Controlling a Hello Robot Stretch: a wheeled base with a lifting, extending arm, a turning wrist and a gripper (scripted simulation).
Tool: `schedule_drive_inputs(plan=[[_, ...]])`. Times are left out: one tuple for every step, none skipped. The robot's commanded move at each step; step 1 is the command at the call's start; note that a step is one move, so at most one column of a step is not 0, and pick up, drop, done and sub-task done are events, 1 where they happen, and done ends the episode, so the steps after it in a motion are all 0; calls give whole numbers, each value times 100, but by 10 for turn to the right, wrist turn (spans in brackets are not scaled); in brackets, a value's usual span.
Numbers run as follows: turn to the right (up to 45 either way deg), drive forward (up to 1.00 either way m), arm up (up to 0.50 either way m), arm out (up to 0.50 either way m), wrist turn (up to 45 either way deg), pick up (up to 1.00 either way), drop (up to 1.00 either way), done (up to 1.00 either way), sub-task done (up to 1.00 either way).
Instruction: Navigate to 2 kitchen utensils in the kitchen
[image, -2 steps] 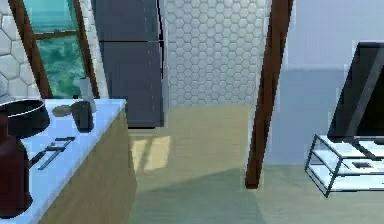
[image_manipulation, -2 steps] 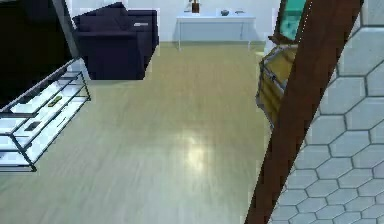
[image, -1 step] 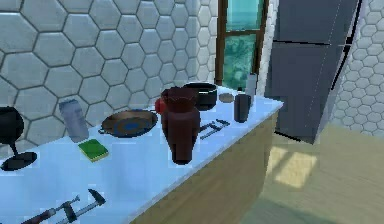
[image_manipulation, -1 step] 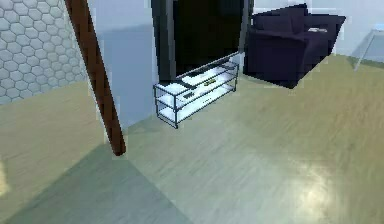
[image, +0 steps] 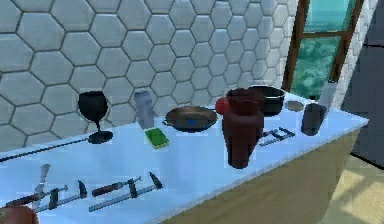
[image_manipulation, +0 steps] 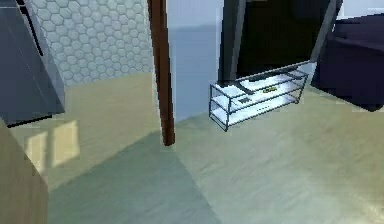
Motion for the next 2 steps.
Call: schedule_drive_inputs(plan=[[0,0,0,0,0,0,0,0,100],[450,0,0,0,0,0,0,0,0]])
